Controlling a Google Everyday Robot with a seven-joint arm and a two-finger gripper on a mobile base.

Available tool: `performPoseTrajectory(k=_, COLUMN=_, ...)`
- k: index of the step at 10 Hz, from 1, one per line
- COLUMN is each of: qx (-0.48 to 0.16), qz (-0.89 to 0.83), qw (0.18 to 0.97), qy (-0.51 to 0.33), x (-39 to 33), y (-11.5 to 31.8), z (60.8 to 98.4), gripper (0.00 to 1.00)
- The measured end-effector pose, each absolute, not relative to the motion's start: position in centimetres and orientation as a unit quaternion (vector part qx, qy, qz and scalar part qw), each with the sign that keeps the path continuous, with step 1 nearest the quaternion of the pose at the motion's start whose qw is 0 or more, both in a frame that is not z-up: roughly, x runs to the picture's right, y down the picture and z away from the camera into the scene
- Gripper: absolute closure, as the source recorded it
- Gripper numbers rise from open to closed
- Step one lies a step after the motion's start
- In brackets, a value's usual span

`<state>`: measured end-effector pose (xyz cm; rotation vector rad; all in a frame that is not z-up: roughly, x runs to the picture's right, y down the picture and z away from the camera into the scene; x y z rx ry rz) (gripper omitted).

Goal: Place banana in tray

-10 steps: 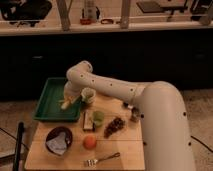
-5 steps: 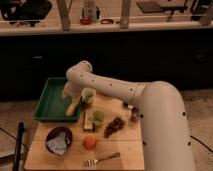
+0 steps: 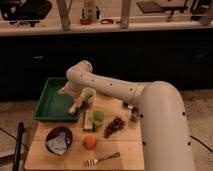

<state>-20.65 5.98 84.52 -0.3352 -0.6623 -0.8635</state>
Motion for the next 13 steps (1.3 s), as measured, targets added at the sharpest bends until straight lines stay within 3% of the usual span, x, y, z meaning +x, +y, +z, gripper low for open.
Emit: performPoseTrajectory(k=13, qx=-0.154, qz=-0.407, qw=0.841, qy=-0.322, x=-20.38, y=5.88, z=84.63, gripper=0.20)
